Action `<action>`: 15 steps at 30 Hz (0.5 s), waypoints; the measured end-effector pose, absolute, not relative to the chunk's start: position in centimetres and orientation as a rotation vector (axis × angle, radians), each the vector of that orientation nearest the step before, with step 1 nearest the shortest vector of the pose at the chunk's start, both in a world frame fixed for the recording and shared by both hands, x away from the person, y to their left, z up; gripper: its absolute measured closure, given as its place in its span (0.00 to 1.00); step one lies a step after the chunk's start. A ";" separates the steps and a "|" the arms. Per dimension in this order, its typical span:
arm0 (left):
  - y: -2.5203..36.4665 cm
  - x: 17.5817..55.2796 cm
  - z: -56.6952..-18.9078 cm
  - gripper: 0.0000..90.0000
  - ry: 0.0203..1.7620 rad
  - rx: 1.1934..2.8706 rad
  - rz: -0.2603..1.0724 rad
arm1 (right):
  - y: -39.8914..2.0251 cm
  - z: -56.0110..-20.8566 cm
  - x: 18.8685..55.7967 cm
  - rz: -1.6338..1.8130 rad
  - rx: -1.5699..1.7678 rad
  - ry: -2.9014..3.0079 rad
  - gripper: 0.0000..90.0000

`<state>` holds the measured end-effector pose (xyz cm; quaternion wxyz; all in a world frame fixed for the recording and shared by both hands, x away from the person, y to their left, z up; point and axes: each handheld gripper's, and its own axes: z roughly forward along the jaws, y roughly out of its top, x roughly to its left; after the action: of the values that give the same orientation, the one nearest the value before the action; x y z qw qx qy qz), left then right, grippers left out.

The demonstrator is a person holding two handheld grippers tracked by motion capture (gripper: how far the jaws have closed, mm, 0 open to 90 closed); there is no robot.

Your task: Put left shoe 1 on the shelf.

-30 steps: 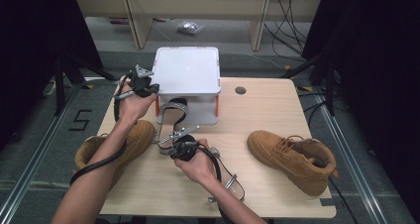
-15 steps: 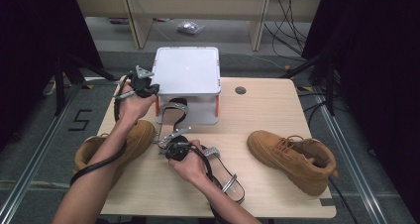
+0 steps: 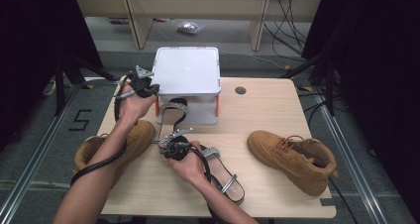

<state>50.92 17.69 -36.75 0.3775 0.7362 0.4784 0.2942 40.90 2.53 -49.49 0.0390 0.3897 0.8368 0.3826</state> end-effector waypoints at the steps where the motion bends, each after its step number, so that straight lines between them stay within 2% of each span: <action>1: 17.6 50.9 -36.8 1.00 1.227 1.868 0.749 | 2.6 -49.5 41.0 1.183 1.215 2.563 1.00; 15: 17.6 50.9 -36.7 1.00 1.231 1.884 0.755 | 2.1 -48.3 41.6 1.204 1.268 2.467 1.00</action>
<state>50.93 17.56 -36.69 0.3745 0.7358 0.4809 0.2950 41.61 2.08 -48.29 0.0588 0.4185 0.8145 0.3976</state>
